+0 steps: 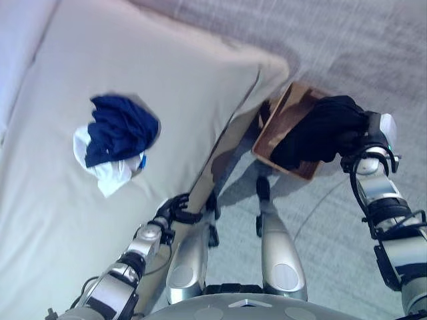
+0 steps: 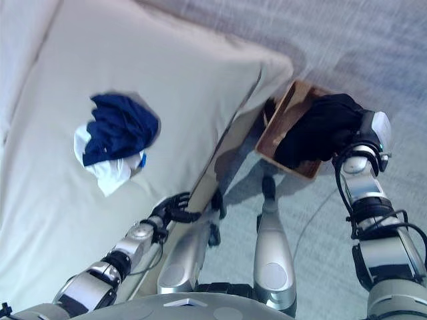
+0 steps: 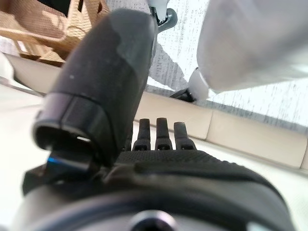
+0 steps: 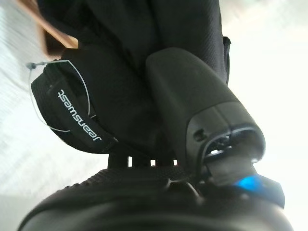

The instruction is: Pick up the clothes from the bed and place them into the basket

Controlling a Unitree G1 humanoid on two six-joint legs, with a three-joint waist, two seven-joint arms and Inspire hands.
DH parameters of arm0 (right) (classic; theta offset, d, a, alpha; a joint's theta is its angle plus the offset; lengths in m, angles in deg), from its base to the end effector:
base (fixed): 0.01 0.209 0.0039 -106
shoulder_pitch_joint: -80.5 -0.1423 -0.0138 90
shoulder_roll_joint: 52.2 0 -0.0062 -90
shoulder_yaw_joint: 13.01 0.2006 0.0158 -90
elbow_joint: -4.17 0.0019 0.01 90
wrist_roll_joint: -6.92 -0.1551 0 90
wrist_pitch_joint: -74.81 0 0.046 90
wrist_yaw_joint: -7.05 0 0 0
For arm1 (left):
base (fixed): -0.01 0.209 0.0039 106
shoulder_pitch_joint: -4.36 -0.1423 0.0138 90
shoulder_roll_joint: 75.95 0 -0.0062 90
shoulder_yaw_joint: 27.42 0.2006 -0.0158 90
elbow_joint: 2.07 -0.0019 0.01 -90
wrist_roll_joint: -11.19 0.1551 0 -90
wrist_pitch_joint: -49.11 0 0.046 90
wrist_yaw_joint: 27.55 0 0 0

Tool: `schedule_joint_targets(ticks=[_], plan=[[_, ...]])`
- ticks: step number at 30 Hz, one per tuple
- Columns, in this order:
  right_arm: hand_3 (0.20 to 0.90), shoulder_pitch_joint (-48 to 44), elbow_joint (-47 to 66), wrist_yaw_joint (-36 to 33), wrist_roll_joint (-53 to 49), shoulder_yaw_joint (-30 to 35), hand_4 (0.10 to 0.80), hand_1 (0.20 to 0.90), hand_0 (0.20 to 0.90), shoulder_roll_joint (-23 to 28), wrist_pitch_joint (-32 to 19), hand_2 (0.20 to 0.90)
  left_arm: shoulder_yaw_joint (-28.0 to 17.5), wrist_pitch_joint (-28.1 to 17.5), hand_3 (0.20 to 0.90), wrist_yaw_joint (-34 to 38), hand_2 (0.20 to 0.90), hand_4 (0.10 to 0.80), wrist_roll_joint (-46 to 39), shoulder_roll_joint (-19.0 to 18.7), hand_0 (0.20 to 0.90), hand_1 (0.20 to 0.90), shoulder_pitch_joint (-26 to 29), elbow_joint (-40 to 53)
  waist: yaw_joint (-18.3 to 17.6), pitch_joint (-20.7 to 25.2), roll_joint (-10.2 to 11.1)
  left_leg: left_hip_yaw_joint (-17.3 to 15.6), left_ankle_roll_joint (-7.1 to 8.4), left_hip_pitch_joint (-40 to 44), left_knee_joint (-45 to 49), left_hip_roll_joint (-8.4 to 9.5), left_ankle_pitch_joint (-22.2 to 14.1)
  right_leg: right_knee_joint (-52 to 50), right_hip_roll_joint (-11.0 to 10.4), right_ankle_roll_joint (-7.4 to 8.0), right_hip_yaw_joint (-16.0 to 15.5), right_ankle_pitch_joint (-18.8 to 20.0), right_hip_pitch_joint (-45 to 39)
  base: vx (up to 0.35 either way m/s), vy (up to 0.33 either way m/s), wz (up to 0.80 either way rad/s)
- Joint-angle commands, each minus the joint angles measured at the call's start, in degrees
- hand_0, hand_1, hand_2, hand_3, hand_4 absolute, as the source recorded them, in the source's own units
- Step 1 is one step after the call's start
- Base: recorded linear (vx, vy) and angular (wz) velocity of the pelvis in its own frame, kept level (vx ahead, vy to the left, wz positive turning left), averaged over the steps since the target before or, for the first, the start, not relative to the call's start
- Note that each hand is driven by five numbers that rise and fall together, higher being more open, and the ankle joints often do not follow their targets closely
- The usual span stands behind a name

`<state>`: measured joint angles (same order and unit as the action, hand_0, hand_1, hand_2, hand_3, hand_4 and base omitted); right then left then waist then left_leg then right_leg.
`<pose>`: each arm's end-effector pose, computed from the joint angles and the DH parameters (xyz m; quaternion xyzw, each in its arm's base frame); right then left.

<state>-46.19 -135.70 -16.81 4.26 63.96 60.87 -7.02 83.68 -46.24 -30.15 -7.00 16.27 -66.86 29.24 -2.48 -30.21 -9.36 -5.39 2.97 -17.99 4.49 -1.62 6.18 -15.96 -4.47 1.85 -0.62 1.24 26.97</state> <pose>0.3216 -0.3123 0.0804 -0.3573 0.1183 -0.2879 0.8806 0.2315 0.1833 -0.0838 0.0723 0.3210 -0.0755 0.9413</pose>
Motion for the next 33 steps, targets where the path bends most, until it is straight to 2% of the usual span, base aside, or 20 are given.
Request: schedule_joint_targets(ticks=[1, 6, 9, 15, 19, 21, 24, 25, 26, 27, 30, 32, 33], plan=[[0.900, -9.8, 0.4, -2.9, 2.7, -2.2, 0.800, 0.900, 0.900, 5.6, -0.5, 0.900, 2.0, -3.1, 0.900, 0.7, 0.900, 0.800, -3.0, -2.6, 0.900, 0.900, -2.9, 2.7, 1.3, 0.4, 1.0, 5.9, -0.77, -4.8, 7.6, 2.77, -4.4, -4.6, -0.2, -1.91, -4.2, -5.1, 0.7, -0.084, -0.052, 0.14], [0.900, -18.3, -8.0, -4.7, 1.6, -5.8, 0.800, 0.900, 0.900, 5.5, 2.2, 0.900, 3.9, -3.3, 0.900, 2.1, 0.900, 0.800, -5.0, -2.7, 0.900, 0.900, -2.7, 5.2, 3.7, 0.4, -1.9, 6.3, -1.03, -12.2, 6.1, 3.41, -1.8, -6.0, 0.0, -1.75, -4.6, -4.9, 8.7, -0.058, -0.020, 0.17], [0.900, -20.6, -9.8, -5.7, 2.0, -7.0, 0.800, 0.900, 0.900, 5.2, 2.5, 0.900, 4.3, -3.6, 0.900, 2.3, 0.900, 0.800, -5.8, -2.5, 0.900, 0.900, -2.7, 5.7, 4.2, 0.4, -2.7, 6.0, -0.98, -14.8, 5.8, 3.30, -1.2, -6.4, 0.2, -1.91, -4.6, -4.8, 11.3, -0.038, 0.032, 0.08], [0.900, -20.6, -7.9, -11.8, -2.3, -5.3, 0.800, 0.900, 0.900, 5.1, -0.2, 0.900, 5.2, -4.0, 0.900, 1.2, 0.900, 0.800, -6.2, -2.3, 0.900, 0.900, -2.8, 6.9, 4.3, 0.4, -2.2, 6.0, -1.14, -16.3, 6.6, 3.40, -1.7, -5.8, 0.2, -1.80, -4.7, -3.9, 12.5, -0.006, 0.029, 0.12], [0.900, -16.1, 0.9, -18.9, -3.4, -0.9, 0.800, 0.900, 0.900, 4.3, -3.4, 0.900, 5.1, -4.0, 0.900, 1.2, 0.900, 0.800, -5.8, -2.2, 0.900, 0.900, -3.2, 7.2, 3.2, 0.4, -0.1, 5.5, -1.31, -13.5, 5.6, 3.14, -2.5, -2.6, 0.6, -1.32, -4.6, -2.5, 9.6, 0.019, 0.056, 0.06], [0.900, -11.4, 8.9, -22.1, -0.4, 3.1, 0.800, 0.900, 0.900, 3.7, -6.2, 0.900, 4.4, -3.9, 0.900, 1.3, 0.900, 0.800, -5.5, -2.1, 0.900, 0.900, -3.4, 6.4, 2.1, 0.4, 1.9, 5.1, -1.31, -10.3, 4.8, 2.76, -3.2, -0.4, 0.9, -0.90, -4.5, -1.9, 6.1, 0.061, 0.107, -0.04], [0.900, -6.9, 20.0, -22.8, 4.9, 6.4, 0.800, 0.900, 0.900, 3.2, -7.4, 0.900, 3.1, -3.0, 0.900, 1.6, 0.900, 0.800, -4.6, -2.1, 0.900, 0.900, -3.5, 6.1, 1.2, 0.4, 4.0, 4.5, -1.34, -6.9, 4.0, 2.34, -3.8, 1.9, 1.0, -0.26, -4.6, -0.9, 2.4, 0.038, 0.072, -0.07], [0.900, -5.1, 25.3, -21.5, 7.8, 7.6, 0.800, 0.900, 0.900, 2.6, -8.0, 0.900, 2.4, -2.4, 0.900, 1.6, 0.900, 0.800, -4.3, -2.1, 0.900, 0.900, -3.3, 5.8, 0.8, 0.4, 5.0, 4.2, -1.37, -5.4, 3.9, 2.21, -4.2, 2.6, 0.9, 0.07, -4.5, -0.6, 0.8, 0.085, 0.119, -0.10], [0.900, -1.7, 34.6, -17.3, 11.1, 8.0, 0.800, 0.900, 0.900, 1.8, -7.1, 0.900, 0.9, -1.2, 0.900, 1.6, 0.900, 0.800, -3.7, -2.2, 0.900, 0.900, -3.1, 5.4, 0.2, 0.4, 6.6, 3.9, -1.47, -2.6, 3.8, 2.20, -5.2, 3.6, 0.8, 0.59, -4.3, -0.5, -2.1, 0.061, 0.106, -0.09], [0.900, -1.4, 35.6, -16.5, 11.3, 8.1, 0.800, 0.900, 0.900, 1.8, -7.2, 0.900, 0.6, -1.0, 0.900, 1.6, 0.900, 0.800, -3.6, -2.2, 0.900, 0.900, -2.9, 5.3, 0.2, 0.4, 6.8, 3.9, -1.50, -2.4, 3.7, 2.23, -5.0, 4.0, 0.7, 0.66, -4.2, -0.1, -2.3, 0.060, 0.128, -0.13], [0.900, 2.2, 42.5, -7.5, 12.5, 6.7, 0.800, 0.900, 0.900, 2.1, -8.4, 0.900, -1.4, 1.0, 0.900, 1.4, 0.900, 0.800, -2.2, -2.2, 0.900, 0.900, -3.0, 4.7, 0.1, 1.9, 9.0, 3.6, -1.77, 1.4, 3.0, 2.38, -6.0, 6.8, 0.1, 1.49, -4.2, 0.9, -6.6, 0.088, 0.100, -0.12], [0.900, 4.0, 43.2, -1.0, 13.1, 5.1, 0.800, 0.900, 0.900, 2.5, -11.1, 0.900, -2.1, 1.1, 0.900, 0.9, 0.900, 0.800, -0.7, -2.3, 0.900, 0.900, -4.2, 3.6, 0.8, 4.0, 10.3, 3.6, -1.98, 3.7, 2.5, 2.72, -6.8, 9.1, -0.7, 2.12, -4.5, 1.8, -9.4, 0.125, 0.126, 0.02], [0.900, 4.2, 43.2, -0.2, 13.1, 4.8, 0.800, 0.900, 0.900, 2.5, -11.6, 0.900, -2.1, 1.1, 0.900, 0.8, 0.900, 0.800, -0.3, -2.3, 0.900, 0.900, -4.5, 3.4, 1.0, 4.3, 10.6, 3.6, -2.01, 4.0, 2.3, 2.79, -6.9, 9.5, -0.8, 2.20, -4.6, 1.9, -9.8, 0.117, 0.142, 0.16]])
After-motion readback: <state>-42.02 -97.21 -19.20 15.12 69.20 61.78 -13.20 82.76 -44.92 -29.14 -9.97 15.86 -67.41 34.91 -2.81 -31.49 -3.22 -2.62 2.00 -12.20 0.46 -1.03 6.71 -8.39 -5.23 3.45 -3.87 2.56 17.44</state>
